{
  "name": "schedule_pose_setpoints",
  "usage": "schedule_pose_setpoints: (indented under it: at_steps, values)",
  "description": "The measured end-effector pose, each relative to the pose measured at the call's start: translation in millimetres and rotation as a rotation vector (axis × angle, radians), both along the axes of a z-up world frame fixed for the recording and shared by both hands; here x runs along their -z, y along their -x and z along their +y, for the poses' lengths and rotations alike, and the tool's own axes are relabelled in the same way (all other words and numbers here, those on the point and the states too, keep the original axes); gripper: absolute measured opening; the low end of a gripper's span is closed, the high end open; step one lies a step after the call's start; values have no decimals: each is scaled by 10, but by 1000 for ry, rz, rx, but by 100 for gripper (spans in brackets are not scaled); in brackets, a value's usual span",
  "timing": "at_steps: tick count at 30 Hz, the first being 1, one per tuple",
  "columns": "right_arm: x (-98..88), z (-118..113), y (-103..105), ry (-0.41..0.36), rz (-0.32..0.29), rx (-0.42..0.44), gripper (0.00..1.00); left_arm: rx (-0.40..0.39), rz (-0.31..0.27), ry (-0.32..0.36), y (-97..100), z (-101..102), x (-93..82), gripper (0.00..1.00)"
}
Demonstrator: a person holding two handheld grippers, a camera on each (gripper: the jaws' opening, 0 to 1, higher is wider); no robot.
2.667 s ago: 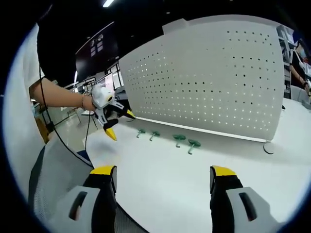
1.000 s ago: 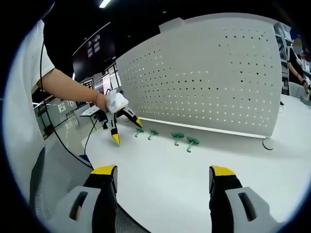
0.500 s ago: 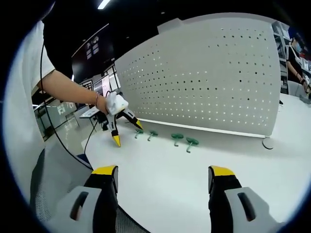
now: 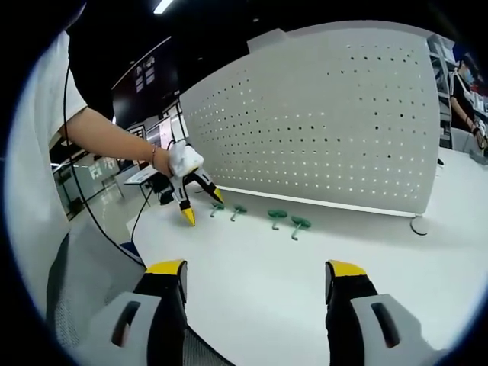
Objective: Insert the hook assembly into the mounting plate slot until the hook locks in place.
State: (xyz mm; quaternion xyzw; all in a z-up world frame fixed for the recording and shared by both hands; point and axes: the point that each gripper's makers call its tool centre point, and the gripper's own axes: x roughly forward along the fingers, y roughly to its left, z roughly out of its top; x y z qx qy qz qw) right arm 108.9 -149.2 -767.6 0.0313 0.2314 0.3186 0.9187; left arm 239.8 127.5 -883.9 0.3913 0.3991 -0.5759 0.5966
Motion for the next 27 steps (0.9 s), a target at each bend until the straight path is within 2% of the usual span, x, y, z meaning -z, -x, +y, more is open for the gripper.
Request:
schedule_pose_setpoints:
  at_steps: [27]
  values:
    - [-34, -24, -15, -18, -3, 22, 72, -98, -9, 21, -191, 28, -45, 43]
